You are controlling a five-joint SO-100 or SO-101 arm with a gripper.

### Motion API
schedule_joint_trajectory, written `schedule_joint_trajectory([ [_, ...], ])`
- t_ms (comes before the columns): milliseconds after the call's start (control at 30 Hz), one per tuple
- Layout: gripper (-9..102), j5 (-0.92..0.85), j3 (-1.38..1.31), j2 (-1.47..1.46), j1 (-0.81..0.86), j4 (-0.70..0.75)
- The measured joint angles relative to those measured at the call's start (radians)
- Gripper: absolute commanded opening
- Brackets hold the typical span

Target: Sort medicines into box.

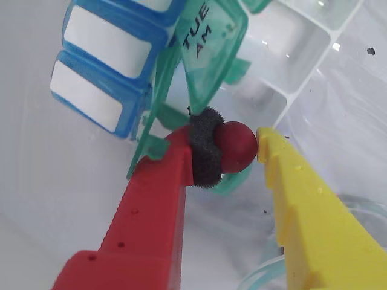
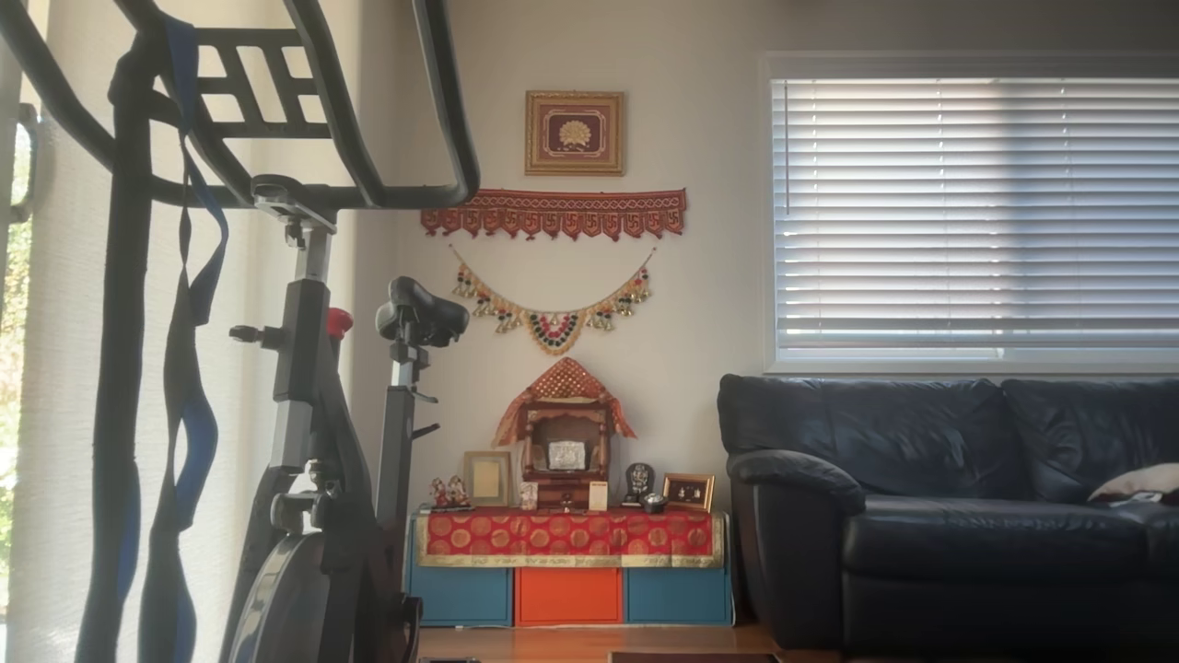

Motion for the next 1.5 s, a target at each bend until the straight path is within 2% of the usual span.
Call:
schedule_joint_trajectory([
  [167, 1, -0.021, -0.074, -0.023, 0.0, 0.117],
  [433, 1, -0.021, -0.143, -0.092, 0.0, 0.126],
  [700, 1, 0.009, -0.084, -0.092, 0.002, -0.018],
  [933, 1, 0.012, -0.063, -0.092, 0.002, -0.048],
  [1033, 5, 0.012, -0.063, -0.092, 0.002, -0.041],
  [1167, 19, -0.005, -0.075, -0.092, 0.002, 0.005],
  [1500, 24, -0.026, -0.115, -0.092, 0.009, 0.084],
])
